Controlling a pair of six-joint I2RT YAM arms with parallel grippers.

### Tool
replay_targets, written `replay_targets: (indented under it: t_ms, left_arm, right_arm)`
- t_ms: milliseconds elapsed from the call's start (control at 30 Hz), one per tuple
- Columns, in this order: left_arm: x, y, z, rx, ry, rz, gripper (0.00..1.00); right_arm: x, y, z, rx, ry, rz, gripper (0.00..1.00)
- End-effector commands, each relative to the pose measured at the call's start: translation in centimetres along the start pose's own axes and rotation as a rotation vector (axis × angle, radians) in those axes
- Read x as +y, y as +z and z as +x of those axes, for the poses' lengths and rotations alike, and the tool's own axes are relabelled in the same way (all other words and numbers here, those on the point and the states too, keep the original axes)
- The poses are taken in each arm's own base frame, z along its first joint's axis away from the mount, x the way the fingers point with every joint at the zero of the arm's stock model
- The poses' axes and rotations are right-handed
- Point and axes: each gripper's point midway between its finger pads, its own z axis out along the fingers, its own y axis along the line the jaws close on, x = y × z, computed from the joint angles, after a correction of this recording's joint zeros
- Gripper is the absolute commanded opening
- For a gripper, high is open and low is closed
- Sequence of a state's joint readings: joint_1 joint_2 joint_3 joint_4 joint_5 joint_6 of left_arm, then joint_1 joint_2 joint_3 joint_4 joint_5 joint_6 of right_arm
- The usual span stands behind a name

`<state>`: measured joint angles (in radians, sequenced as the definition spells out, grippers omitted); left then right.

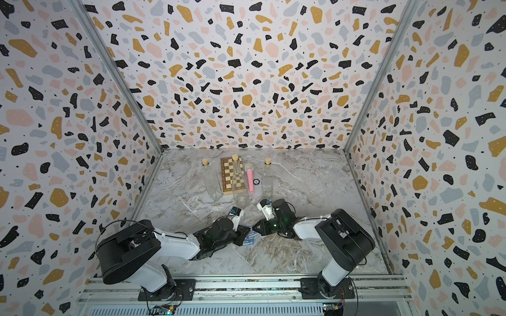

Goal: Remove the label from the bottle
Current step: Place the label at the center of the board.

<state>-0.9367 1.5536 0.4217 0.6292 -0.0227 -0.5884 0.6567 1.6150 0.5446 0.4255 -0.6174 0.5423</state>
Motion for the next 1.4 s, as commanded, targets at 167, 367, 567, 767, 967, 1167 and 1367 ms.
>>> replay_targets:
  t_ms: [167,367,567,767,967,1167,1367]
  left_arm:
    - [0.3,0.6,-0.6,-0.008,0.007,-0.019,0.15]
    - [0.8,0.6,-0.1,0.005,-0.003,-0.032,0.15]
    - [1.3,0.8,0.2,0.011,-0.014,-0.043,0.14]
    - [1.6,0.6,0.2,0.007,-0.019,-0.054,0.14]
    - [2.0,0.5,0.7,0.010,-0.035,-0.057,0.14]
    - [2.2,0.6,1.6,0.021,-0.054,-0.047,0.14]
    - [2.3,0.8,2.3,0.035,-0.064,-0.039,0.14]
  right_arm:
    - [0.4,0.0,-0.5,0.000,-0.001,-0.010,0.11]
    - [0.3,0.1,-0.4,0.001,-0.001,-0.007,0.11]
    - [0.1,0.2,-0.1,0.008,0.002,-0.004,0.11]
    - [0.1,0.1,-0.1,0.009,0.000,-0.004,0.11]
    - [0.0,0.0,0.0,0.000,0.004,-0.001,0.11]
    - [-0.3,0.2,0.1,-0.002,0.008,0.002,0.12]
    - [-0.4,0.4,0.1,0.000,0.003,0.005,0.23]
